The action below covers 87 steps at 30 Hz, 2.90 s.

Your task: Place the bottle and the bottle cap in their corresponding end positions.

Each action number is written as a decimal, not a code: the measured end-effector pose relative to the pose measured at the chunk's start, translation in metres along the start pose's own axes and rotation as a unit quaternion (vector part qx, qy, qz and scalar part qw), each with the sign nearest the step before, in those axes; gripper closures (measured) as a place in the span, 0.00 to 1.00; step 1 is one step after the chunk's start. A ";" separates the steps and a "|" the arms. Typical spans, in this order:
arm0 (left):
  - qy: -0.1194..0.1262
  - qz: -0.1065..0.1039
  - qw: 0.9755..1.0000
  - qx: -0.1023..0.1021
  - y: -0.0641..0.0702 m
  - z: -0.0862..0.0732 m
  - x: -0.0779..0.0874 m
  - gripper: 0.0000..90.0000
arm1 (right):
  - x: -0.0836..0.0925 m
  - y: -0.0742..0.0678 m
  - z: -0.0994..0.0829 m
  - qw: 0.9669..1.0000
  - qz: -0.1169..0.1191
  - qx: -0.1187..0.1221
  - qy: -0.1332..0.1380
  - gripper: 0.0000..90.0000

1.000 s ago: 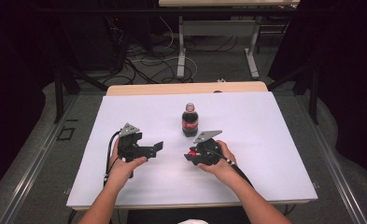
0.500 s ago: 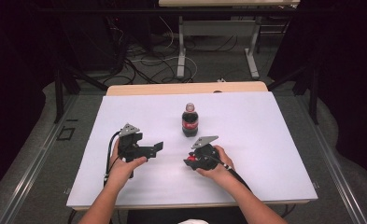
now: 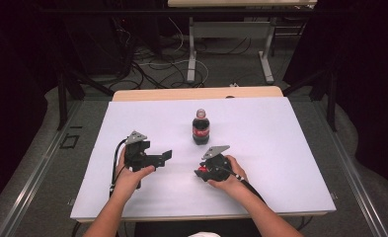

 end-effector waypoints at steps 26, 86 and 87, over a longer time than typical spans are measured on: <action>0.002 0.005 1.000 0.013 -0.005 0.002 0.005 0.01 | 0.056 0.016 0.032 0.996 -0.030 -0.016 0.078 0.26; -0.013 0.121 0.990 0.067 -0.093 -0.029 0.015 0.01 | 0.140 0.160 -0.112 0.942 -0.235 -0.232 0.058 0.00; -0.014 0.121 0.990 0.067 -0.093 -0.030 0.015 0.01 | 0.138 0.160 -0.113 0.943 -0.236 -0.228 0.056 0.00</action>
Point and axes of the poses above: each handheld gripper's, and its own axes: x roughly backward along the jaws, z roughly out of its top, y roughly to its right, the point moved 6 cm from there along -x, roughly forward along the jaws, and after that the axes turned 2 degrees about x, right-handed, at the moved point
